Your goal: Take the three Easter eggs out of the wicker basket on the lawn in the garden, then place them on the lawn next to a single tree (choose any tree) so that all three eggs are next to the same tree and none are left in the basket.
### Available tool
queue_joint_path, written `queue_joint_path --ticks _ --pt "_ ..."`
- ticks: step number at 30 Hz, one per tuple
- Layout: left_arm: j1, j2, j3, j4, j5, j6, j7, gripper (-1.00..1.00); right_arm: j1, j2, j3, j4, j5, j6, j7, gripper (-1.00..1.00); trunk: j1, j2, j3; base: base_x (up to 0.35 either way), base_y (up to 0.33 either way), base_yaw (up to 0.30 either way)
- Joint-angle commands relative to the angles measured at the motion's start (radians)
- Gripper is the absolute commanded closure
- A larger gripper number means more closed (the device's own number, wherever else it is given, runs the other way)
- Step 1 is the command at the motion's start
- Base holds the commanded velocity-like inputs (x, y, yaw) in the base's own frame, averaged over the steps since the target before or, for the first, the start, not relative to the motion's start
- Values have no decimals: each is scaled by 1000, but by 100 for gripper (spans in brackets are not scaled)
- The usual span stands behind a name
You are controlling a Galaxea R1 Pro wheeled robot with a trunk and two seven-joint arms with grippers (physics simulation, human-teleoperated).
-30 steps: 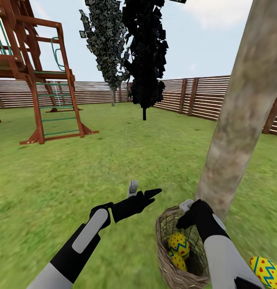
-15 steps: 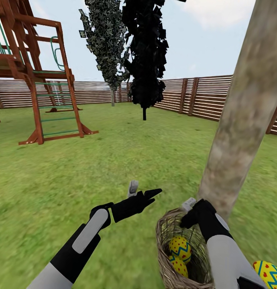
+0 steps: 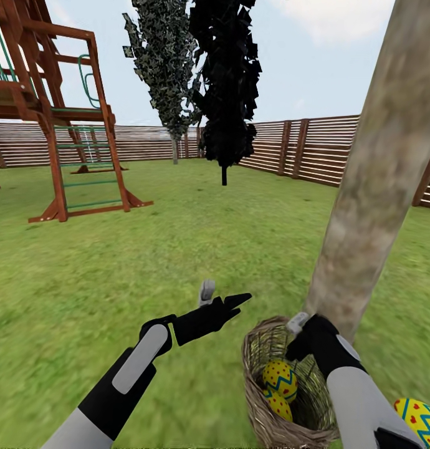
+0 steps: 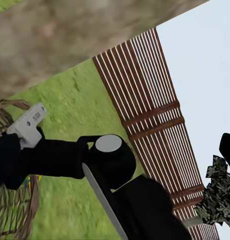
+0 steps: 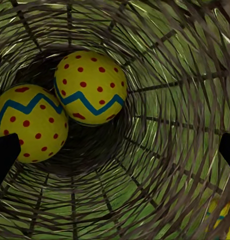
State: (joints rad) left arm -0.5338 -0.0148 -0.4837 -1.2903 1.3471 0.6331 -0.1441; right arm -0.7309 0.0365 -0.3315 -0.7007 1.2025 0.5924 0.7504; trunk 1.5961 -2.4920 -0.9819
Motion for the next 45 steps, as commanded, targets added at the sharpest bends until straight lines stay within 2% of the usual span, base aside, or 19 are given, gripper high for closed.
queue_joint_path --ticks 1,16,31,34,38,39,42,44,45 --pt "-1 0 1 0 2 4 -2 -100 -1 2 -2 3 9 -9 7 -100 4 -8 -4 0 0 0" --pt "-1 0 1 0 3 4 -2 -100 -1 4 2 30 -3 -60 17 -100 11 -11 -62 0 0 0" --pt "-1 6 5 -9 4 5 -4 -100 -1 7 2 30 -6 -62 20 -100 17 -15 -120 0 0 0" --pt "-1 10 31 -26 8 7 -12 -100 -1 7 1 32 -4 -62 20 -100 19 -16 -132 0 0 0" --pt "-1 21 122 -73 8 15 -67 -100 -1 12 1 42 1 -62 19 -100 20 -17 -147 0 0 0" --pt "-1 26 131 -77 8 16 -72 -100 -1 12 1 46 1 -62 19 -100 21 -17 -151 0 0 0" --pt "-1 63 165 -98 10 18 -104 -100 -1 12 4 70 1 -62 18 -100 22 -18 -163 0 0 0" --pt "-1 113 192 -114 12 19 -184 -100 -1 10 5 86 1 -62 18 -100 23 -18 -170 0 0 0" --pt "-1 121 203 -115 12 20 -210 -100 -1 10 5 88 1 -62 18 -100 24 -18 -174 0 0 0"
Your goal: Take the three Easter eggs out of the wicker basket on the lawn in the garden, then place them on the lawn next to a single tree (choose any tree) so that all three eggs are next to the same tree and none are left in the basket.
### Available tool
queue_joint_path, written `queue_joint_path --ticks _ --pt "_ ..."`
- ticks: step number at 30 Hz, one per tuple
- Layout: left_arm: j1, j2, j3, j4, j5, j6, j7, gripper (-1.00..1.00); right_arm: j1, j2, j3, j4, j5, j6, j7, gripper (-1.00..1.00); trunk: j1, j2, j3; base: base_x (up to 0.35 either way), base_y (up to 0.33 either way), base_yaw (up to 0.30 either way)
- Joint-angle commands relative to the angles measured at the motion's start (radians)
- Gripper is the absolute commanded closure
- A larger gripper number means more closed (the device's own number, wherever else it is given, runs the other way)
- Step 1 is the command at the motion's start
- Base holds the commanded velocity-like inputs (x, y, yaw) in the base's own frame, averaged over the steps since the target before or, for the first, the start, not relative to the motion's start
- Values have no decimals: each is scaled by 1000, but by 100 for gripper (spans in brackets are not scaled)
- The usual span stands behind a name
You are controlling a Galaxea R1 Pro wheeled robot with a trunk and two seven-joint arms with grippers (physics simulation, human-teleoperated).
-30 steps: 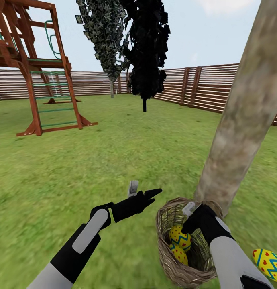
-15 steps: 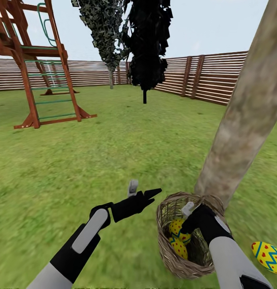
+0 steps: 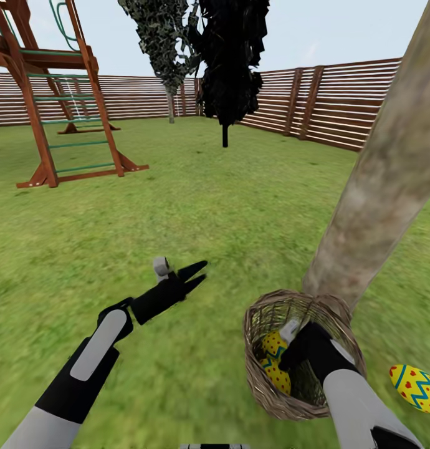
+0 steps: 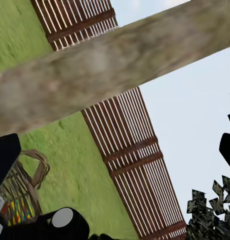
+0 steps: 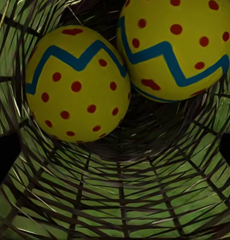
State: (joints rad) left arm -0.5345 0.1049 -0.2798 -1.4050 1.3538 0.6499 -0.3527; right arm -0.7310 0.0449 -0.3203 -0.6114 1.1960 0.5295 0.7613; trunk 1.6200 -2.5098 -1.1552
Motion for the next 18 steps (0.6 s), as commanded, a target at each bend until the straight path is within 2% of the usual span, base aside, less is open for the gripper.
queue_joint_path --ticks 1,4,10,18 --pt "-1 7 13 -1 5 4 -23 -100 -1 1 -7 -1 7 1 7 -100 0 -1 -5 0 0 0" --pt "-1 18 41 -1 5 5 -60 -100 -1 -4 -8 -4 1 -3 7 -100 2 -1 -16 0 0 0" --pt "-1 19 44 1 5 5 -66 -100 -1 -5 -11 -14 -4 -58 3 -100 4 -3 -40 0 0 0" --pt "-1 19 44 2 5 5 -66 -100 -1 -2 -12 -25 -5 -66 1 -100 8 -5 -71 0 0 0"
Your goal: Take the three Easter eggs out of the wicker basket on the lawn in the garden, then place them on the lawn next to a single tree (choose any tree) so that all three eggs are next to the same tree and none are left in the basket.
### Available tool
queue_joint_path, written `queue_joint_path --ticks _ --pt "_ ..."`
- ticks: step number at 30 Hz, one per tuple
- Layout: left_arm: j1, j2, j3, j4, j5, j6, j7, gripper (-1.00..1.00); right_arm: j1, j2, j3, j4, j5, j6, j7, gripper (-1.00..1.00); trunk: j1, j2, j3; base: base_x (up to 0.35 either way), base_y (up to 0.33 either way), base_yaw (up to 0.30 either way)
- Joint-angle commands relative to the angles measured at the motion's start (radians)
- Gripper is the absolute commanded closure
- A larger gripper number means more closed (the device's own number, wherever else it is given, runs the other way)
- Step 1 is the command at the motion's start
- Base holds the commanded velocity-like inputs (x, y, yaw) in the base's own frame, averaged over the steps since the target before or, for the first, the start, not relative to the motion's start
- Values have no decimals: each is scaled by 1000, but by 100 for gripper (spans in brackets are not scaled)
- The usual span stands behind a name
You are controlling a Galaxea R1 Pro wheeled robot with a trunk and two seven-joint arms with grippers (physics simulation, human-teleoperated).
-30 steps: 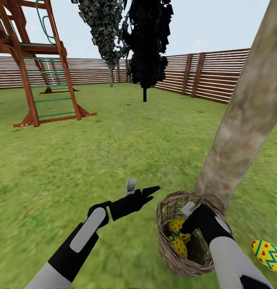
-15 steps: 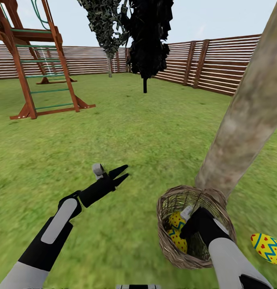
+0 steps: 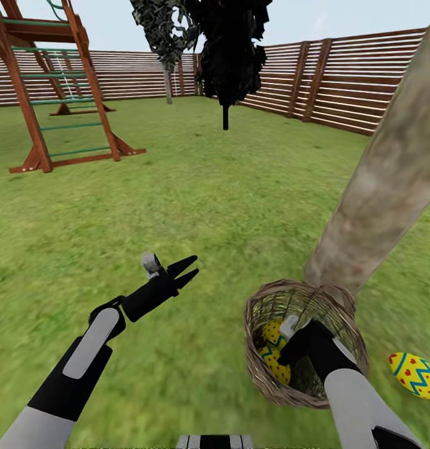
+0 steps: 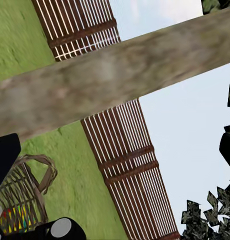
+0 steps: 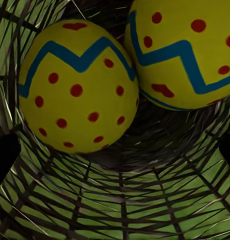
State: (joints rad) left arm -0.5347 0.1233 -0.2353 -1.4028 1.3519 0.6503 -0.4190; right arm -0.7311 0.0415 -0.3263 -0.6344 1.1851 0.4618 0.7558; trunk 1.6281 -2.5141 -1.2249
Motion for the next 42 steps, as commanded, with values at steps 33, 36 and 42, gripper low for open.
queue_joint_path --ticks 33,36,42 --pt "-1 -2 -2 7 4 3 1 -100 -1 -3 -34 -72 -158 -57 1 -100 15 -8 -129 0 0 0" --pt "-1 -1 -2 7 4 3 1 -100 -1 -4 -34 -79 -159 -57 1 -100 16 -9 -140 0 0 0" --pt "-1 -2 -2 7 4 2 0 -100 -1 -3 -35 -91 -160 -58 2 -100 18 -10 -156 0 0 0"
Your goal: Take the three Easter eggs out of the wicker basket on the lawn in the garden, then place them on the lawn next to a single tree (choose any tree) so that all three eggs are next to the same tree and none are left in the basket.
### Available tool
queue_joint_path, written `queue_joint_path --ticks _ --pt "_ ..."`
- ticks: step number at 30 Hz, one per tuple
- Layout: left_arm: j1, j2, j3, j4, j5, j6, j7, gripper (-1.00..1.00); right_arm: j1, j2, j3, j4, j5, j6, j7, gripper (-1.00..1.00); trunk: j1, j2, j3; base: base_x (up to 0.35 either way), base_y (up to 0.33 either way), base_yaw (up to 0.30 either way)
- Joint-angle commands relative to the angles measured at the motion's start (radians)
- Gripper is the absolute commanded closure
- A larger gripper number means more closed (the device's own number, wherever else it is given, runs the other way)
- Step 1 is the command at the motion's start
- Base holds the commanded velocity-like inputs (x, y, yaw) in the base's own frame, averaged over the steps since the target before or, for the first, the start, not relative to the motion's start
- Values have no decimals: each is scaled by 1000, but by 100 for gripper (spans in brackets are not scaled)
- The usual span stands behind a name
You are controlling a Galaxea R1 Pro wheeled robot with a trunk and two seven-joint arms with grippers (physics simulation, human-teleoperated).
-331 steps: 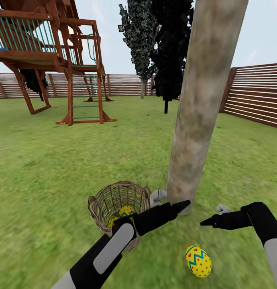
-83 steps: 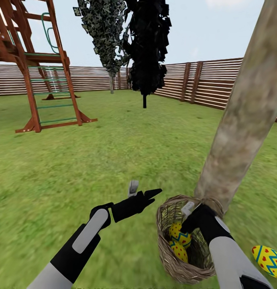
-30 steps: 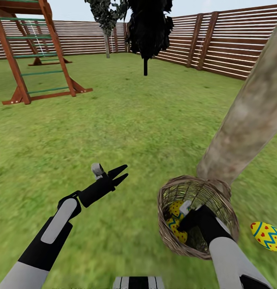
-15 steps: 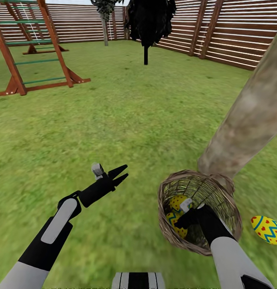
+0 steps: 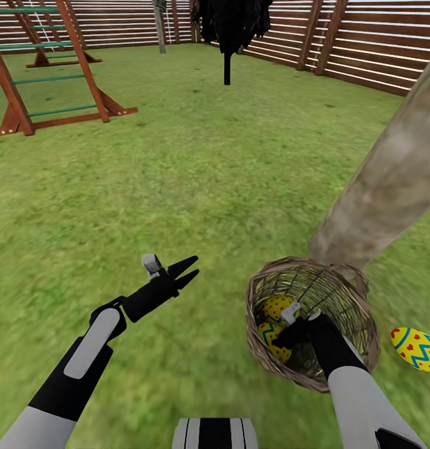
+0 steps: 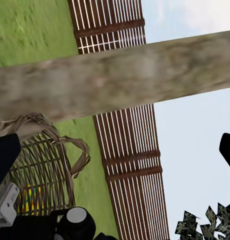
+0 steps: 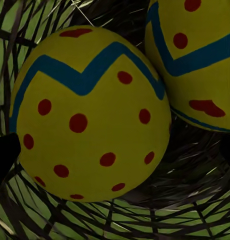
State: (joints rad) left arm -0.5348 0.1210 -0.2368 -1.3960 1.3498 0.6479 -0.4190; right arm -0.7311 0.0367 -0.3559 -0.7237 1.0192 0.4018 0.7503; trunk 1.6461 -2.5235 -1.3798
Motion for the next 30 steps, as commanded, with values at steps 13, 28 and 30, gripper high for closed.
queue_joint_path --ticks 13,28,30 --pt "-1 -1 -1 2 5 4 0 -100 -1 3 -8 -2 4 -76 12 -100 3 -2 -32 0 0 0" --pt "-1 -1 -1 2 7 2 0 -100 -1 8 -8 4 3 -67 12 -100 7 -4 -59 0 0 0" --pt "-1 -1 -1 3 6 2 1 -100 -1 8 -7 5 4 -65 10 -100 7 -4 -66 0 0 0"
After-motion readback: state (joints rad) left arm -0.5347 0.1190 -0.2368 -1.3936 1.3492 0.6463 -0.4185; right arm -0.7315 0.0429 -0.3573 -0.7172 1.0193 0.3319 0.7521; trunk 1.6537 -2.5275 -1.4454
